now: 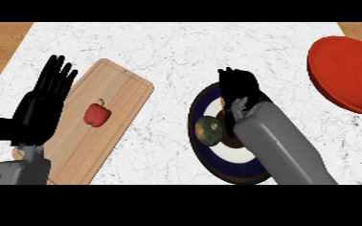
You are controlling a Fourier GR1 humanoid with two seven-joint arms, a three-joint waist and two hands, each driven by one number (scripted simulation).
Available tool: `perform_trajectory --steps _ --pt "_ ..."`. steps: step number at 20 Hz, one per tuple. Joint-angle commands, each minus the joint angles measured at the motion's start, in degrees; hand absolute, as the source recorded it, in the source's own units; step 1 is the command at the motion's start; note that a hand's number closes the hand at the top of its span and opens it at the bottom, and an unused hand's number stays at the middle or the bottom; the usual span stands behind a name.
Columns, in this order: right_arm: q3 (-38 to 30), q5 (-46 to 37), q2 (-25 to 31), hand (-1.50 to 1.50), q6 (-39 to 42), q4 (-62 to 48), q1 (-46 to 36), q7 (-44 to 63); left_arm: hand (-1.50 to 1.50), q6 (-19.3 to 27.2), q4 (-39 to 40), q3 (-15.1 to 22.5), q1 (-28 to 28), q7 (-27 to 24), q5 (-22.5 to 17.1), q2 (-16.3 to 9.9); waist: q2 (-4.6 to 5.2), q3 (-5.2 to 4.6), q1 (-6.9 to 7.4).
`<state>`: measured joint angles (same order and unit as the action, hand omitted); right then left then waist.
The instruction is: Pick the croissant from the plate and place it in the bowl
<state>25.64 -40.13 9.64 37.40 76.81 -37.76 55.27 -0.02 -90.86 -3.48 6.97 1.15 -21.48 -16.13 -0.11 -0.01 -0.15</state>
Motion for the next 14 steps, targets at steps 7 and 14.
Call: perform_trajectory --steps 7,14 --pt "-0.90 -9.44 -2.45 -1.50 -1.43 -0.48 4.62 -3.22 0.00 -2.71 -0.60 -4.01 1.83 3.76 -1.21 -1.22 0.10 0.01 0.38" --pt "-4.33 -13.07 -4.27 -1.50 0.49 -6.85 2.36 -5.67 0.00 -3.20 -2.68 -3.25 0.27 3.89 0.23 0.86 0.09 0.01 0.40"
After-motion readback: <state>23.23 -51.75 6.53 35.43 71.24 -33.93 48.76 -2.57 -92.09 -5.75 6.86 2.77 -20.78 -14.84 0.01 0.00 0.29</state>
